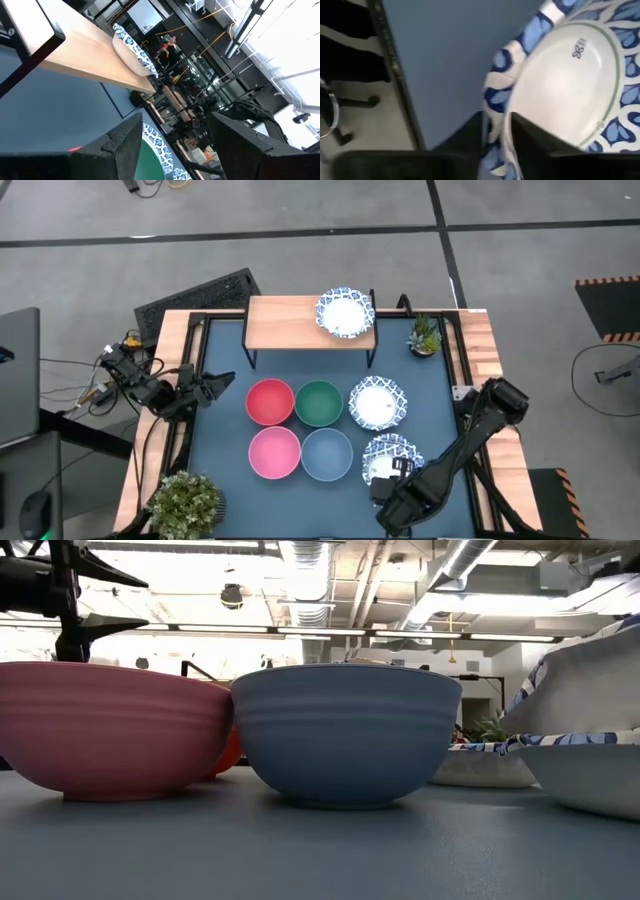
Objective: Place and stack bowls onto a shelf
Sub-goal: Stack the bottom white patterned bowl on top of the white patterned bowl on the shelf
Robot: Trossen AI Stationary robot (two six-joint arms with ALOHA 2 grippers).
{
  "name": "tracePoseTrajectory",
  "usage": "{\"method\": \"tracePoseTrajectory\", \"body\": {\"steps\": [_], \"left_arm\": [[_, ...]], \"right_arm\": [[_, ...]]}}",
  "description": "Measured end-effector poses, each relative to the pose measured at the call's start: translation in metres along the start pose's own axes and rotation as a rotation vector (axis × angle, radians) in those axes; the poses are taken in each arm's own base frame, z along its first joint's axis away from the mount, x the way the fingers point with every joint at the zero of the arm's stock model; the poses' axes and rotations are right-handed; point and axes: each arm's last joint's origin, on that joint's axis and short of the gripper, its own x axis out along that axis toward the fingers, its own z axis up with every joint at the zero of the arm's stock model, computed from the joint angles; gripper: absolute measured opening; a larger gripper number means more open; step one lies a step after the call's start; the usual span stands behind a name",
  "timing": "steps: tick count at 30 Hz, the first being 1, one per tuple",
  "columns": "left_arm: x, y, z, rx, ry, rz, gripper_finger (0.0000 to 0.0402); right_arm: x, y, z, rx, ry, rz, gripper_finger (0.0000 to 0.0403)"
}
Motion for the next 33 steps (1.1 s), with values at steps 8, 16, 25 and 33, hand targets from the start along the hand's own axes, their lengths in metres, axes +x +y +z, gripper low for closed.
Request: {"method": "tracePoseTrajectory", "body": {"steps": [8,16,25,33], "left_arm": [[0.000,0.000,0.000,-0.016,0.010,-0.014,0.0214],[0.000,0.000,0.000,-0.071,0.003,-0.002,0.0214],[0.000,0.004,-0.002,-0.006,-0.015,0.056,0.0214],[0.000,0.005,-0.002,-0.030,-0.055,0.109,0.0214]], "right_arm": [[-0.068,-0.016,0.001,-0.039,-0.050,0.103,0.0021],[-0.178,-0.092,0.019,0.004,-0.443,0.113,0.0021],[-0.230,-0.203,0.063,-0.171,-0.696,-0.505,0.0021],[-0.210,-0.271,0.125,-0.383,-0.478,-0.726,0.0021]]}}
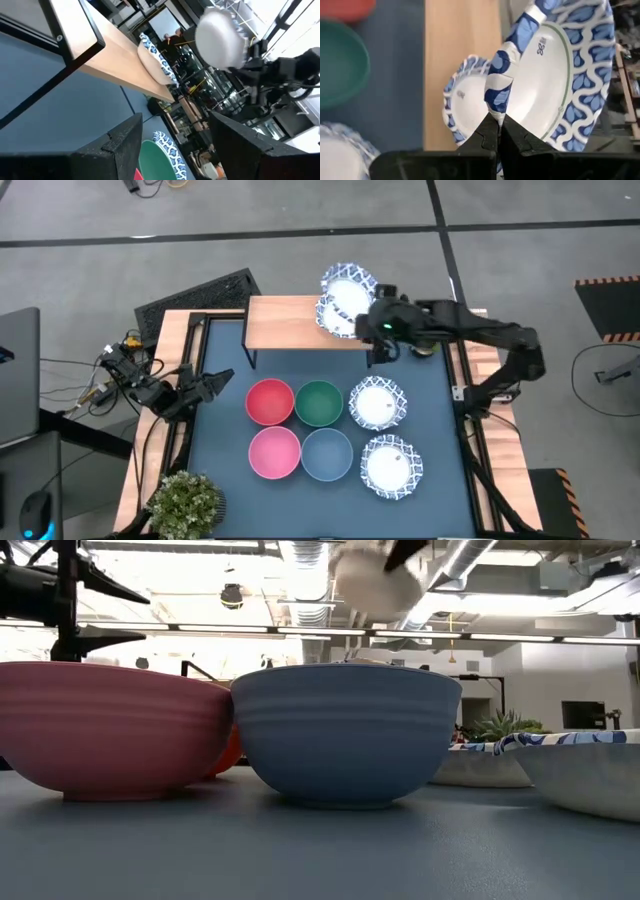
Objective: Place and stack bowls onto a shelf
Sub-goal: Stack the bottom white patterned bowl on top of the white patterned bowl on the shelf
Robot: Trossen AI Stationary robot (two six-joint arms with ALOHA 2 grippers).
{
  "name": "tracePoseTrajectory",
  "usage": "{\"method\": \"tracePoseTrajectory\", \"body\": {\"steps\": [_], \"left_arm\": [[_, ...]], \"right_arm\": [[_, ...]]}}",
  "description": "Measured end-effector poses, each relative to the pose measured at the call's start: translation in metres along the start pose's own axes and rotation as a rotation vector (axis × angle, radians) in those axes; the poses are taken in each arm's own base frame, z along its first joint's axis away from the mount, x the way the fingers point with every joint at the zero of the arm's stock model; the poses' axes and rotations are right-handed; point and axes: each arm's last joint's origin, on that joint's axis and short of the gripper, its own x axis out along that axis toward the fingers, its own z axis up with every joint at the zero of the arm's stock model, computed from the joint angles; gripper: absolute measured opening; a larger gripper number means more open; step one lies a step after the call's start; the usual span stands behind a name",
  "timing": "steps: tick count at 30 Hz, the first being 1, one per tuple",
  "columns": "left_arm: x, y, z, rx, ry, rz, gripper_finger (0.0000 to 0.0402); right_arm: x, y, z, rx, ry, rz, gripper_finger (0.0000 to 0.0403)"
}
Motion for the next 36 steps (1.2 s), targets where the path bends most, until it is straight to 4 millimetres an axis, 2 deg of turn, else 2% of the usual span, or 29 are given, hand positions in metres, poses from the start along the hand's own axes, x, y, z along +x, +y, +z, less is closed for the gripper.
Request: {"method": "tracePoseTrajectory", "body": {"steps": [7,14,19,30,33,36], "left_arm": [[0.000,0.000,0.000,-0.003,0.000,0.000,0.0214],[0.000,0.000,0.000,-0.004,-0.002,0.003,0.0214],[0.000,0.001,-0.001,0.012,0.002,0.005,0.0214],[0.000,0.001,-0.001,0.019,0.004,0.006,0.0214],[0.000,0.001,-0.001,0.028,0.004,0.006,0.0214],[0.000,0.001,-0.002,0.028,0.007,0.002,0.0214]], "right_arm": [[0.066,0.006,-0.005,-0.163,0.164,0.154,0.0021],[0.094,0.001,-0.016,-0.159,0.235,0.227,0.0021],[0.100,-0.009,-0.023,-0.116,0.238,0.246,0.0036],[0.104,-0.015,-0.023,-0.097,0.192,0.241,0.0178],[0.097,-0.016,-0.019,-0.099,0.175,0.238,0.0221],[0.078,-0.019,-0.010,-0.072,0.146,0.230,0.0249]]}}
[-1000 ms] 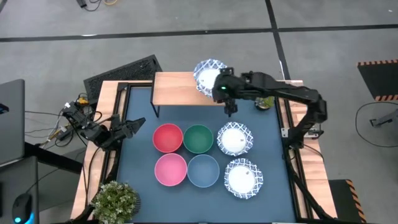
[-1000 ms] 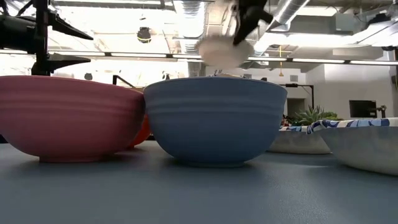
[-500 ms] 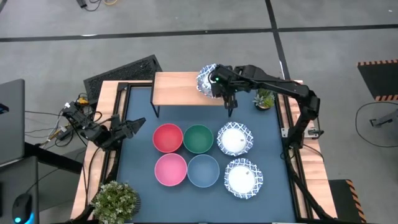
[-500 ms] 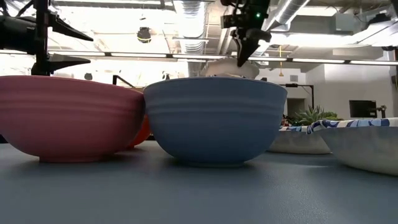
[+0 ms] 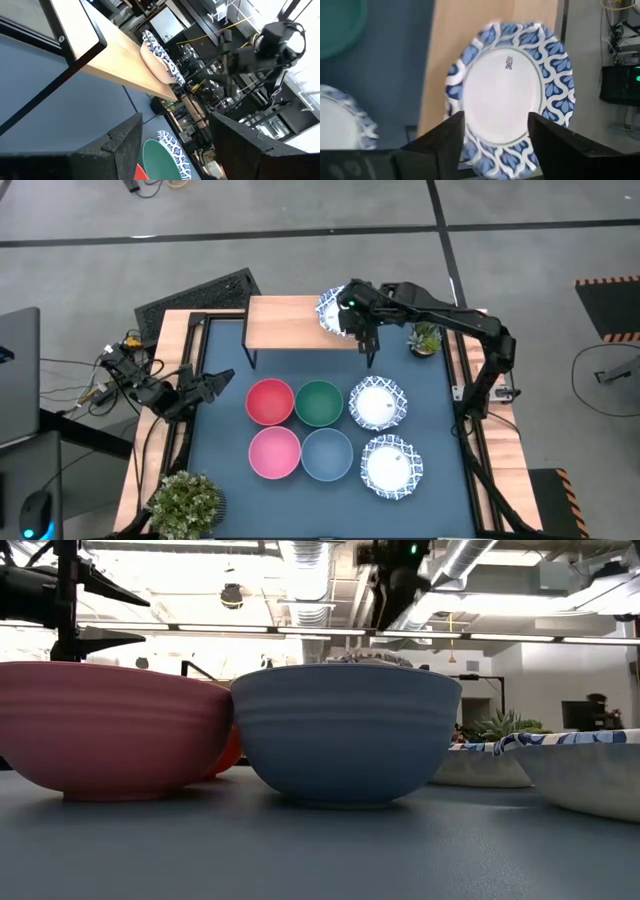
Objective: Place and stack bowls onto a shelf
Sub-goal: Stack the bottom white patterned bowl on top of the white patterned bowl on the shelf, then stack the top white patterned bowl on top of the white patterned bowl on the shelf
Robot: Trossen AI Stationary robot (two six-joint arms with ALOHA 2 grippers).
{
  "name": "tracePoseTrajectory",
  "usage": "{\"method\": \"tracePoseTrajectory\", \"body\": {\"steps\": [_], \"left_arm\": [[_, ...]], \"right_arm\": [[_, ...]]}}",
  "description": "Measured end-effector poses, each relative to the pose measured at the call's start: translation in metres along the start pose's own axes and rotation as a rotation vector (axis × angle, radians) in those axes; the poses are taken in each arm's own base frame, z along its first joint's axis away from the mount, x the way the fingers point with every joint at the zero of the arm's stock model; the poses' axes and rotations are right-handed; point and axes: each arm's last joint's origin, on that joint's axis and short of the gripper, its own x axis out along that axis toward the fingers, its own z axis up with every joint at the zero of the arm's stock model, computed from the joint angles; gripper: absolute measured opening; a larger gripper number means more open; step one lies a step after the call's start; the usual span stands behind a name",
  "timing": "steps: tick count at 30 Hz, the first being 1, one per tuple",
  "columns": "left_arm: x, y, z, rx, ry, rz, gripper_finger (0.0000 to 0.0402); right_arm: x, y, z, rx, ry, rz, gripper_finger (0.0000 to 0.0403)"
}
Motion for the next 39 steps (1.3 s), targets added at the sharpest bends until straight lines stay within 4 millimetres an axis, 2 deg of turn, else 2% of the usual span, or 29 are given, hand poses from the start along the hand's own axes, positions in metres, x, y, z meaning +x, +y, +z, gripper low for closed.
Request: {"method": "tracePoseTrajectory", "body": {"steps": [4,8,11,17,19,23,27,35,39], "left_arm": [[0.000,-0.001,-0.001,-0.001,0.020,-0.026,0.0214],[0.000,-0.002,-0.001,-0.007,0.046,-0.057,0.0214],[0.000,-0.002,-0.002,-0.014,0.058,-0.072,0.0214],[0.000,-0.003,-0.002,-0.024,0.081,-0.098,0.0214],[0.000,-0.003,-0.003,-0.018,0.095,-0.110,0.0214],[0.000,-0.003,-0.005,-0.015,0.118,-0.130,0.0214],[0.000,-0.003,-0.004,-0.021,0.114,-0.130,0.0214],[0.000,-0.002,-0.005,-0.008,0.118,-0.126,0.0214],[0.000,-0.002,-0.005,-0.018,0.120,-0.123,0.0214]], "right_arm": [[-0.031,0.007,0.004,0.103,-0.024,0.023,0.0257],[-0.054,0.030,0.002,0.272,-0.015,0.182,0.0257],[-0.064,0.058,0.001,0.362,0.041,0.296,0.0258],[-0.069,0.125,-0.002,0.508,0.082,0.357,0.0258],[-0.064,0.148,-0.005,0.537,0.081,0.339,0.0258],[-0.038,0.194,-0.007,0.561,0.101,0.341,0.0258],[-0.009,0.226,-0.005,0.545,0.134,0.344,0.0258],[0.043,0.255,0.005,0.443,0.231,0.320,0.0258],[0.069,0.261,0.005,0.400,0.296,0.307,0.0258]]}}
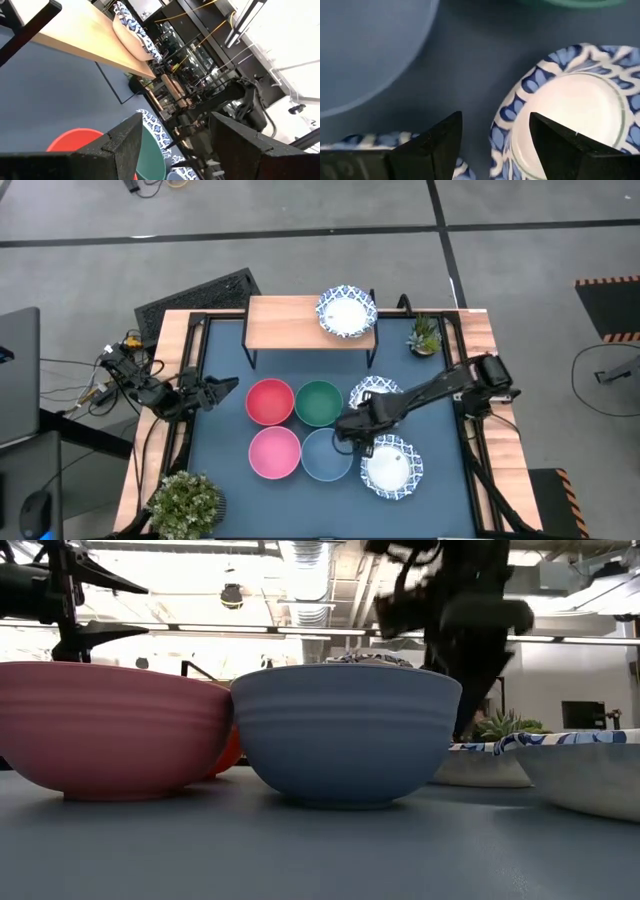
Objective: Place and stack bowls onto a shelf
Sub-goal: Stack the top white patterned bowl on top of the white patterned bowl on the shelf
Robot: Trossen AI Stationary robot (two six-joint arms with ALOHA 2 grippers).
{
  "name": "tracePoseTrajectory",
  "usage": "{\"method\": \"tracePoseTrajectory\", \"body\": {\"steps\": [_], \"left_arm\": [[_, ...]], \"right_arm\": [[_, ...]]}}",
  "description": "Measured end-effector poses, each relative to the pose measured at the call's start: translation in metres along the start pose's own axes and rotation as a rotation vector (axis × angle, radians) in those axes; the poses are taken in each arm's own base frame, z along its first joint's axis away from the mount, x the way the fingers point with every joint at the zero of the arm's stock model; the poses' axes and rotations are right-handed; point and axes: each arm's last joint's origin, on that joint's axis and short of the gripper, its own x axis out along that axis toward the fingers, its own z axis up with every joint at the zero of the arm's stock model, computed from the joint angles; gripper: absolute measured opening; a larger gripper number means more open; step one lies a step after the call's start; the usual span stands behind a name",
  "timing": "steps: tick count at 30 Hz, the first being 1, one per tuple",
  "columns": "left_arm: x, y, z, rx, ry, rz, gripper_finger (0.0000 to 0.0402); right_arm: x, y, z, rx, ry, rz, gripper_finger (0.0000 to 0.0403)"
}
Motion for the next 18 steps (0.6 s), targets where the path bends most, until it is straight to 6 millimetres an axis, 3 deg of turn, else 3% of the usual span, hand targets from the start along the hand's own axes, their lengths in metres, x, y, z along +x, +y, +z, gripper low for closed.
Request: {"method": "tracePoseTrajectory", "body": {"steps": [5,9,12,17,18], "left_arm": [[0.000,0.000,0.000,-0.010,0.005,-0.005,0.0214],[0.000,0.000,-0.001,-0.003,0.011,-0.006,0.0214],[0.000,0.000,-0.001,-0.016,0.012,-0.006,0.0214],[0.000,0.001,-0.001,-0.022,0.014,-0.004,0.0214],[0.000,0.001,-0.001,-0.022,0.014,-0.004,0.0214]], "right_arm": [[0.023,-0.009,0.008,0.024,0.072,0.004,0.0256],[0.032,-0.016,0.012,0.059,0.100,0.016,0.0223],[0.034,-0.021,0.013,0.083,0.137,0.047,0.0163],[0.033,-0.028,0.014,0.135,0.153,0.072,0.0030],[0.031,-0.029,0.013,0.144,0.158,0.078,0.0020]]}}
